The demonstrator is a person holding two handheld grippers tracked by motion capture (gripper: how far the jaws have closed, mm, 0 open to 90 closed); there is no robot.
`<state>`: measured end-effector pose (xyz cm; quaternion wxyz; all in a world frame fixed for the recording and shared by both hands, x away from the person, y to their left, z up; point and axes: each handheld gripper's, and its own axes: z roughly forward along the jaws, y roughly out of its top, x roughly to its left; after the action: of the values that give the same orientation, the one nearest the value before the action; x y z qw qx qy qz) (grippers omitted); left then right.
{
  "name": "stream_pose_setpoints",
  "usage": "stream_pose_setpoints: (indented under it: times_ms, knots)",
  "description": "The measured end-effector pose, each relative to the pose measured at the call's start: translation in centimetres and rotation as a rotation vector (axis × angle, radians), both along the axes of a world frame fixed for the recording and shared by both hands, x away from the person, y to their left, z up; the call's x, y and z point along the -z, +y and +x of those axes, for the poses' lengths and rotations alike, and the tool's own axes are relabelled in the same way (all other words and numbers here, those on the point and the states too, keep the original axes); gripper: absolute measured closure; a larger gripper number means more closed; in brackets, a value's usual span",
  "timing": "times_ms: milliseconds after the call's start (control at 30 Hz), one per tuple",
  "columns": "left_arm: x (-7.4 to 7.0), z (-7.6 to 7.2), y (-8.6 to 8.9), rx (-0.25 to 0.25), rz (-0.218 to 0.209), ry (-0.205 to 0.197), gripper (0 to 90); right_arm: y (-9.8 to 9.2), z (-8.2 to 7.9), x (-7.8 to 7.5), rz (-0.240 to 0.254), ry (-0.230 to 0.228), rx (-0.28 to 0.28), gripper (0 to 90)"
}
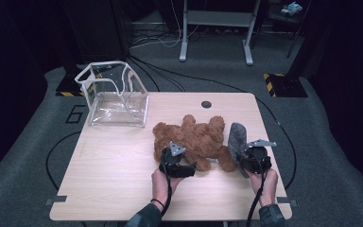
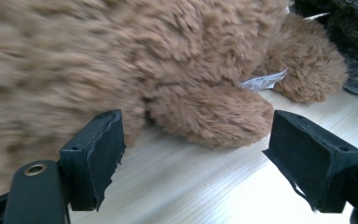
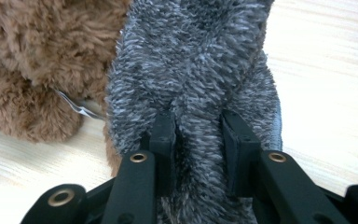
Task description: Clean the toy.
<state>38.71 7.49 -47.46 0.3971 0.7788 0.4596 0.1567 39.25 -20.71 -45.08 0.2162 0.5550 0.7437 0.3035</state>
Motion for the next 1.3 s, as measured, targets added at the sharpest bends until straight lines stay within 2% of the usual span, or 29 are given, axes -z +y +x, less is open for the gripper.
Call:
stream_pose_setpoints:
  times_ms: [133, 167, 300, 333, 367, 500, 533, 600, 733, 833, 933, 1100, 1167, 1200, 1233, 1300]
  knots:
    - [0.5, 0.4, -0.9, -0.021, 0.010, 0.019, 18.9, 0.0, 0.0, 0.4, 0.002, 0.010, 0.003, 68.8]
    - [0.8, 0.6, -1.6, -0.056, -0.007, 0.013, 19.3, 0.0, 0.0, 0.5, 0.007, 0.012, 0.001, 68.8]
    - [1.1, 1.3, -2.7, -0.114, -0.042, 0.019, 19.3, -0.1, 0.0, 0.6, 0.005, 0.016, 0.002, 68.8]
    - [1.1, 1.3, -2.7, -0.114, -0.042, 0.019, 19.4, -0.1, 0.0, 0.6, 0.005, 0.016, 0.002, 68.8]
    - [1.4, 1.6, -3.5, -0.133, -0.039, 0.025, 19.4, -0.1, 0.0, 0.6, 0.001, 0.013, -0.001, 68.8]
    - [2.2, 2.3, -4.5, -0.154, 0.003, 0.052, 19.4, 0.1, -0.1, 0.7, 0.006, 0.020, -0.001, 68.8]
    - [2.2, 2.3, -4.5, -0.154, 0.003, 0.052, 20.1, 0.1, -0.1, 0.7, 0.006, 0.020, -0.001, 68.8]
    - [3.1, 2.6, -4.2, -0.142, 0.042, 0.088, 21.0, 0.1, -0.2, 0.7, 0.005, 0.013, -0.014, 68.8]
    - [3.6, 2.6, -3.5, -0.133, 0.045, 0.107, 21.1, -0.1, -0.3, 0.8, 0.004, 0.012, -0.015, 68.8]
    - [3.4, 2.3, -3.2, -0.108, 0.077, 0.092, 24.9, -0.2, -0.4, 0.9, 0.008, 0.016, -0.007, 68.8]
    - [3.3, 2.0, -2.6, -0.099, 0.086, 0.084, 27.9, -0.4, -0.5, 1.0, 0.012, 0.020, -0.003, 68.8]
    - [3.1, 1.7, -2.5, -0.112, 0.055, 0.067, 28.5, -0.5, -0.5, 1.1, 0.016, 0.023, 0.003, 68.7]
    - [2.8, 1.6, -3.1, -0.123, 0.025, 0.052, 27.6, -0.5, -0.4, 1.1, 0.019, 0.021, 0.001, 68.7]
    - [2.8, 1.6, -3.1, -0.123, 0.025, 0.052, 27.2, -0.5, -0.4, 1.1, 0.015, 0.018, -0.001, 68.8]
    - [2.5, 1.7, -3.8, -0.130, 0.004, 0.045, 26.6, -0.5, -0.4, 1.1, 0.017, 0.017, -0.003, 68.7]
    - [2.6, 2.1, -4.4, -0.149, 0.005, 0.049, 24.5, -0.4, -0.4, 1.1, 0.019, 0.023, 0.000, 68.7]
